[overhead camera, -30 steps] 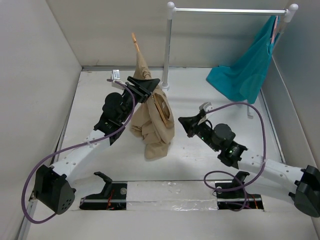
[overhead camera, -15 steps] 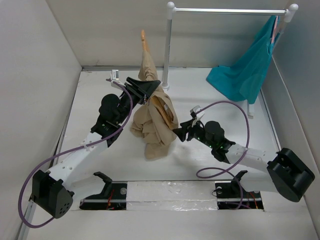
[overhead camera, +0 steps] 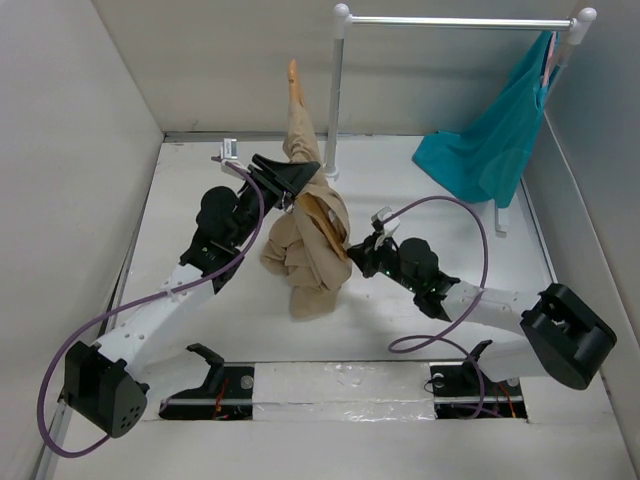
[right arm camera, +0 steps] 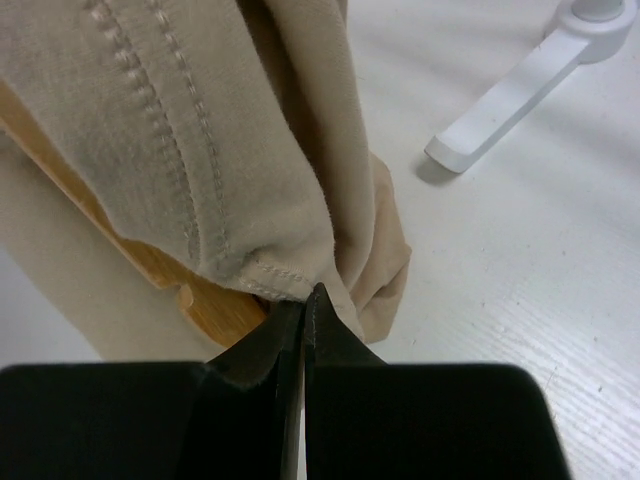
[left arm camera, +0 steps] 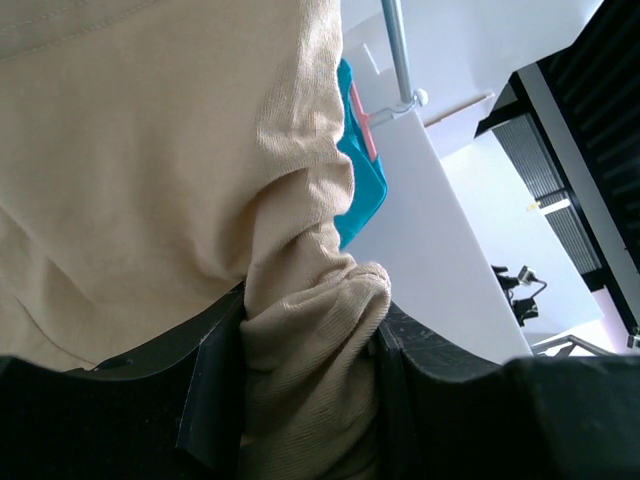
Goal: Place the t-shirt on the hanger
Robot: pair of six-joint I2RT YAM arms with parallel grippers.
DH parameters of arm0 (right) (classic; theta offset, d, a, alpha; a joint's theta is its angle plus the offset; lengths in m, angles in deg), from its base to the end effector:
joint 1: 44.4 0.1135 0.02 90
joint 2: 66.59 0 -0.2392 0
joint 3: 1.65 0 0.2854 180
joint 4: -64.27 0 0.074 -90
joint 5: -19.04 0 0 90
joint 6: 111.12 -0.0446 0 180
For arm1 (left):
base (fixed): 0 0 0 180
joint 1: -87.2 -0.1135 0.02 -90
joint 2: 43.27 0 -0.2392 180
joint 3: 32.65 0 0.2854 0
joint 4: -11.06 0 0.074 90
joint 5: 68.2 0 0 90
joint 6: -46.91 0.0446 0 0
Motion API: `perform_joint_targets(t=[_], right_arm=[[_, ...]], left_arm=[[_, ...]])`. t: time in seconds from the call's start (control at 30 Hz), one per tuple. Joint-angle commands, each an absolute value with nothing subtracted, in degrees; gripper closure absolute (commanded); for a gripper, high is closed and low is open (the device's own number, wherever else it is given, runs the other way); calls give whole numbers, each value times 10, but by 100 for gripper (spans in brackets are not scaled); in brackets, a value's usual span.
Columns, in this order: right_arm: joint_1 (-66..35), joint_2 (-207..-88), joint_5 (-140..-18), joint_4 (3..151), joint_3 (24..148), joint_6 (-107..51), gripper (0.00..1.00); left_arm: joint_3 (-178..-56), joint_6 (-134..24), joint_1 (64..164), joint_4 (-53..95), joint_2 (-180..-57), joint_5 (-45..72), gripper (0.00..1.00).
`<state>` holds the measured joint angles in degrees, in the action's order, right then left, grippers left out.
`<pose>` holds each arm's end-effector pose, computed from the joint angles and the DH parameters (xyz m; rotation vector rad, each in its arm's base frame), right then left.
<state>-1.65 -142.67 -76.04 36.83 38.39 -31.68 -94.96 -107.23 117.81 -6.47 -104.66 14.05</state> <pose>0.2252 0.2135 0.1601 -0.5587 1.6913 0.7574 0.2577 -0.1594 0.3655 -0.2776 1.3774 -1.4927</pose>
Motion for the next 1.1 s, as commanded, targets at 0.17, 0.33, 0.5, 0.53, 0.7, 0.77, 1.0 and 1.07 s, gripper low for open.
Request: perform_joint_targets(t=[0.17, 0.33, 0.5, 0.53, 0.7, 0.77, 1.0, 1.07], right_arm=[[36, -1413, -580, 411, 362, -367, 100], [81, -1424, -532, 442, 352, -410, 100], [131, -1434, -510, 466, 341, -448, 100], [137, -1435, -504, 469, 338, -449, 100], [150, -1428, -497, 482, 339, -457, 100], [155, -1413, -497, 504, 337, -461, 100], [194, -1261, -519, 624, 393, -441, 100], [194, -1236, -535, 671, 445, -429, 100]], left_arm=[[-1031, -1079, 1128, -92, -1015, 92, 100], [-1075, -1087, 1101, -81, -1015, 87, 100], [-1091, -1123, 1081, -125, -1050, 62, 100], [-1089, -1137, 1081, -139, -1056, 55, 100], [-1095, -1160, 1081, -165, -1082, 49, 100], [-1105, -1151, 1073, -152, -1087, 61, 100], [-1075, -1065, 1110, -96, -1075, 108, 100], [-1035, -1076, 1110, -110, -1072, 104, 100]])
